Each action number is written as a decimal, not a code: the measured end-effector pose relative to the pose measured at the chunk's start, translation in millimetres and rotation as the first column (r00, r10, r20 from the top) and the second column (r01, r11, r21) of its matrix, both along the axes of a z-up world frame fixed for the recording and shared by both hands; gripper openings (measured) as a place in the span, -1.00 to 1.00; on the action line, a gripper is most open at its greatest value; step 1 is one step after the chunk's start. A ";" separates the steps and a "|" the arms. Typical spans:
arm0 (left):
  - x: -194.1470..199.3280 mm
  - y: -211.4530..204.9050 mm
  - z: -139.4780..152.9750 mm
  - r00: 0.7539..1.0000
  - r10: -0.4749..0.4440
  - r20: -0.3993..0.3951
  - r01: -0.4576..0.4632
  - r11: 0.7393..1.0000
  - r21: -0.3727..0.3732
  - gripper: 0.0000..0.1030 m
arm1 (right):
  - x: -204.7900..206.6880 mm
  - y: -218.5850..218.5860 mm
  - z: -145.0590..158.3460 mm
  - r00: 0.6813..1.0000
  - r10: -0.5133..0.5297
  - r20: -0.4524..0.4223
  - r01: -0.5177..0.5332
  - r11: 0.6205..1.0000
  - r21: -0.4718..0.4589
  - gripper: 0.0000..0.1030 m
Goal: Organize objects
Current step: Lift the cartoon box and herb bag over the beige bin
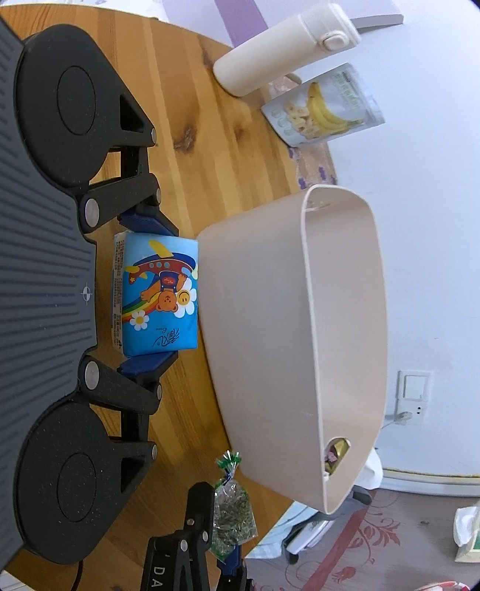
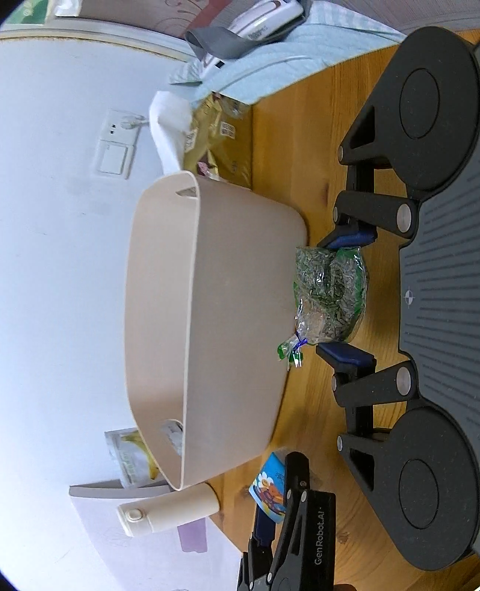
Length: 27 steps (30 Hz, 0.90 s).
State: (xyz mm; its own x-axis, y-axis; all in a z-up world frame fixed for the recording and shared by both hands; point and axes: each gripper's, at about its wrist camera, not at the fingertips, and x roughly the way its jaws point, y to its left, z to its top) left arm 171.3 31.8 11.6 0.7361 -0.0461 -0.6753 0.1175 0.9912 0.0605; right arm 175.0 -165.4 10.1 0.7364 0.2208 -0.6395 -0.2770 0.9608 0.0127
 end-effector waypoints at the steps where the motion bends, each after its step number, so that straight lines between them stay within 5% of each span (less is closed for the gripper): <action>1: -0.9 0.0 2.9 1.000 0.000 0.006 0.000 1.000 -0.001 0.24 | -0.8 -1.0 1.9 1.000 -0.003 0.004 0.003 1.000 0.001 -0.07; 27: 2.4 -4.4 72.0 0.982 -0.059 0.178 0.059 0.998 0.004 0.24 | 2.3 -22.1 59.4 0.982 -0.057 0.180 0.059 0.998 -0.005 -0.07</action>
